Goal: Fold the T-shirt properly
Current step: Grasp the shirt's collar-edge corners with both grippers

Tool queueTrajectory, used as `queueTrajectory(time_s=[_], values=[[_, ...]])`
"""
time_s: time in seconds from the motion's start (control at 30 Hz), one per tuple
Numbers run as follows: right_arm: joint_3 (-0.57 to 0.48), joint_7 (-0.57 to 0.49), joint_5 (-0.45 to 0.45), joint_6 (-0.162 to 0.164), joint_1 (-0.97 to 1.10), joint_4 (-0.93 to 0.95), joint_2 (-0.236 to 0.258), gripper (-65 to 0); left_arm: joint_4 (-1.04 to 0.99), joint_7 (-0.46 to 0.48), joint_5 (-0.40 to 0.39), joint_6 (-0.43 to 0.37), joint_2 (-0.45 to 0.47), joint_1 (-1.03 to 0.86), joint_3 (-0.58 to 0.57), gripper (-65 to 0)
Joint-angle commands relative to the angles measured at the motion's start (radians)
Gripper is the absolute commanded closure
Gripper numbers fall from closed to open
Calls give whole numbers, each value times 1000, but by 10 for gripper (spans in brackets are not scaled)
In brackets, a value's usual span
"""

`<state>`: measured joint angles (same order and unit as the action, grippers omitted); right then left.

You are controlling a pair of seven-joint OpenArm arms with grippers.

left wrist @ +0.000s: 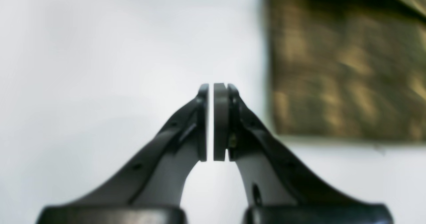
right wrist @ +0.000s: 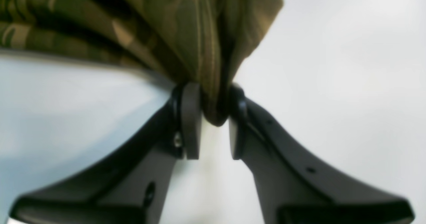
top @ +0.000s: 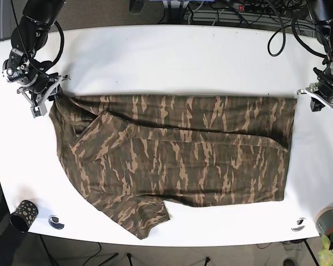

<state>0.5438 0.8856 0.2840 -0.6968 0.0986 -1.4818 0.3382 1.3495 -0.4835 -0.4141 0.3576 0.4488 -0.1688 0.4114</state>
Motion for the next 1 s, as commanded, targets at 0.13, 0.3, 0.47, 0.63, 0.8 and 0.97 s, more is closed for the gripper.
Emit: queueTrajectory(time_s=[0.13, 0.3, 0.47, 0.63, 0.8, 0.97], values=[[5, -21, 11, -1, -18, -16, -9, -122, 71, -45, -19, 82, -6, 7, 1, -108], [5, -21, 11, -1, -18, -18, -14, -124, 143, -68, -24, 83, -40, -2, 16, -315], [5, -21, 11, -1, -18, -16, -15, -124, 147, -123, -85, 85, -43, -1, 40, -382], [5, -21, 11, -1, -20, -16, -15, -124, 75, -171, -93, 85, -43, 36, 39, -382], [5, -21, 11, -1, -21, -16, -15, -124, 11, -174, -96, 94, -43, 51, 24, -382], [5, -21, 11, -1, -21, -16, -15, -124, -21, -172, -95, 169, -43, 53, -32, -381]])
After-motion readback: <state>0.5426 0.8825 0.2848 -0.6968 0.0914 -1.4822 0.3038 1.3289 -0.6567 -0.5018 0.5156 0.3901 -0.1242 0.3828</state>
